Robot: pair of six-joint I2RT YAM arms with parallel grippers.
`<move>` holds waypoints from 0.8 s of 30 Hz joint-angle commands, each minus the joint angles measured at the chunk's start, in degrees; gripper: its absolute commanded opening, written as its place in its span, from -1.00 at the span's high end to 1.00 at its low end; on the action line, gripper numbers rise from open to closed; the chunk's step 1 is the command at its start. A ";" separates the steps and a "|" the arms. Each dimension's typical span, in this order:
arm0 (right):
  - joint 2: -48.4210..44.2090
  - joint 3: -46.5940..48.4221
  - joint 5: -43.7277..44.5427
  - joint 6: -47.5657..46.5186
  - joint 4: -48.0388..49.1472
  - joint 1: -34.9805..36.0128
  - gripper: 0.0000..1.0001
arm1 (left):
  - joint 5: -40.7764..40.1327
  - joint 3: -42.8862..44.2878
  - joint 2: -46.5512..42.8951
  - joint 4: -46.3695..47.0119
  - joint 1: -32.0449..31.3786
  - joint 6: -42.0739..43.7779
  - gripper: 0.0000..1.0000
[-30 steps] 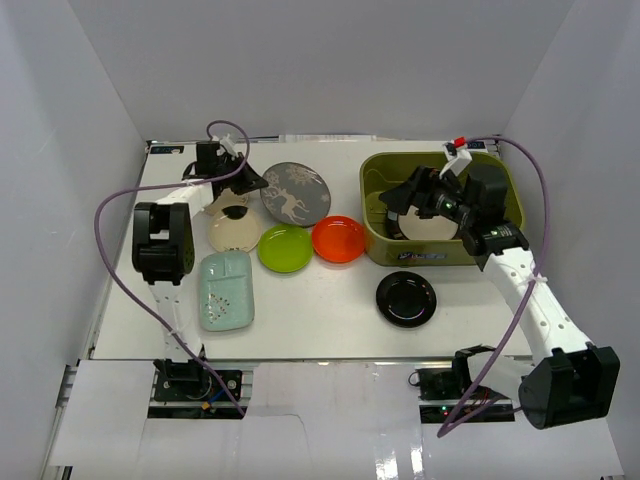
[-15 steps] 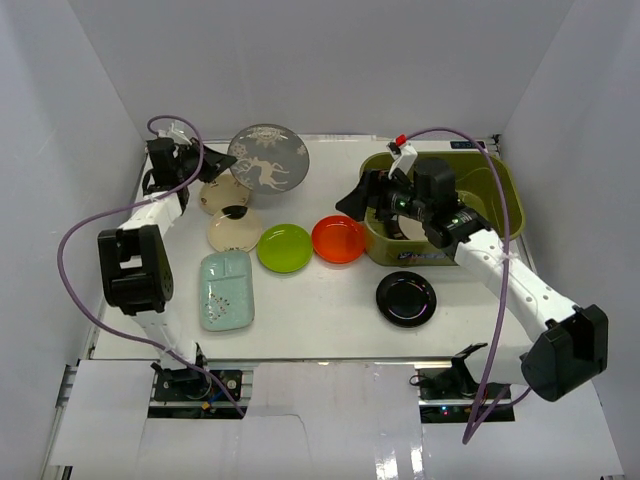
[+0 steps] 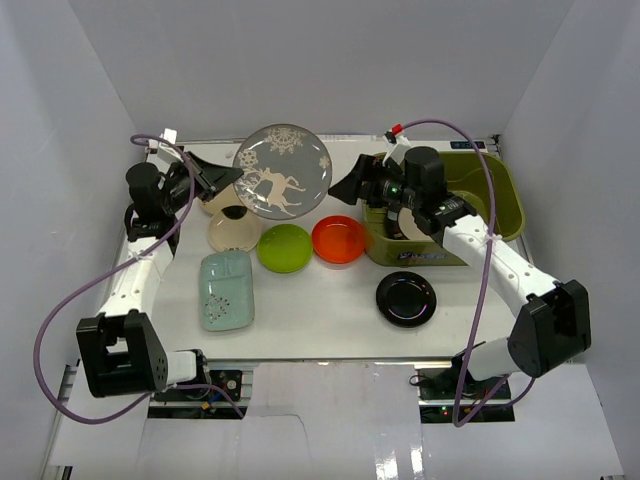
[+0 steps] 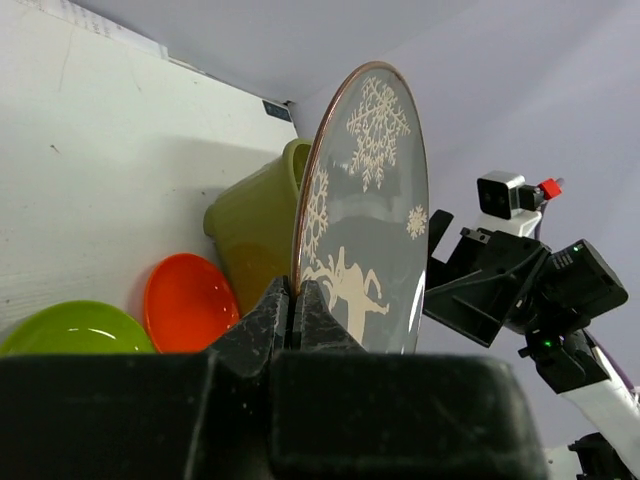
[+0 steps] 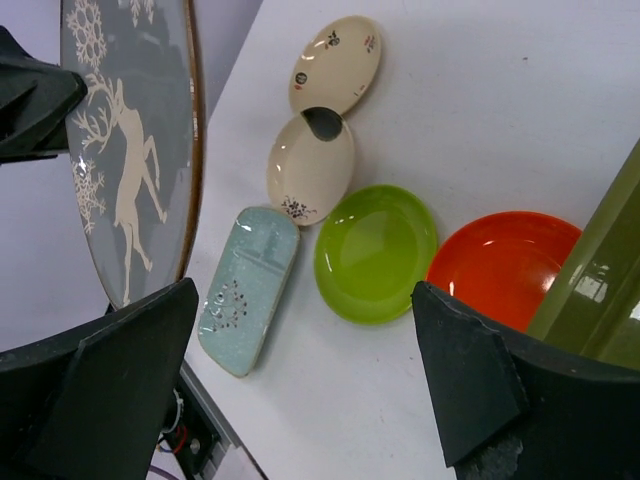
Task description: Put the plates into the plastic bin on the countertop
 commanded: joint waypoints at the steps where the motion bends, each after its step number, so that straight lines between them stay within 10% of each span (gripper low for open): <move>1: -0.70 -1.40 -4.52 4.92 10.38 0.19 -0.89 | 3.64 -0.44 -5.28 1.49 -1.15 -2.56 1.00; 9: -2.01 -3.60 -7.87 6.52 12.25 0.10 -0.84 | 0.58 -0.80 -9.06 -3.25 -2.64 0.68 1.00; 19: -22.04 -13.88 15.33 0.28 -1.90 0.01 -0.85 | -2.16 1.48 -8.71 -4.06 -2.91 -0.36 1.00; 24: -22.86 -11.70 8.50 -1.66 1.52 -0.16 -0.96 | -1.02 1.31 -8.27 -3.97 -3.96 0.07 1.00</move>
